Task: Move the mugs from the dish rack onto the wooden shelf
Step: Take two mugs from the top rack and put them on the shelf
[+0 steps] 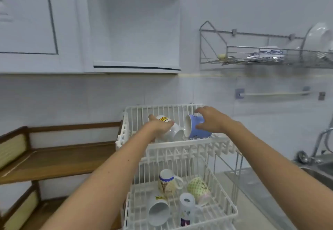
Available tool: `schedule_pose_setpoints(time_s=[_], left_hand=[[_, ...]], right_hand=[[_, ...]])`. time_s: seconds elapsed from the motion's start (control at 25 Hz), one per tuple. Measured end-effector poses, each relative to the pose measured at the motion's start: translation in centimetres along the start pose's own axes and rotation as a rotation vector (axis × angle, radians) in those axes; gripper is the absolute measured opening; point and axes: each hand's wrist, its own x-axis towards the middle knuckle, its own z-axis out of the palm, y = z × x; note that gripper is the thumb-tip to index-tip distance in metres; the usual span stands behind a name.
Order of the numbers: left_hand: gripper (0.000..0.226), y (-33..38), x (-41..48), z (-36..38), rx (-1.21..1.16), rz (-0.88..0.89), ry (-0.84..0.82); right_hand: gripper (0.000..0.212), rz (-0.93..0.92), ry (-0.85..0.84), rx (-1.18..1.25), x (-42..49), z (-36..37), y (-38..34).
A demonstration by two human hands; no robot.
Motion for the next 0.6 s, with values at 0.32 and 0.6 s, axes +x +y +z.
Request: schedule_pose_setpoints(time_s=[0.32, 0.6], left_hand=[[0.128, 1.2, 3.2, 3.0, -0.118, -0.196, -0.039], [0.106, 1.1, 3.4, 3.0, -0.388, -0.156, 0.065]], right_hand=[[0.100, -0.171, -0.261, -0.080, 4.6, 2.3, 2.7], [0.093, -0.162, -0.137, -0.066, 5.5, 3.9, 3.3]])
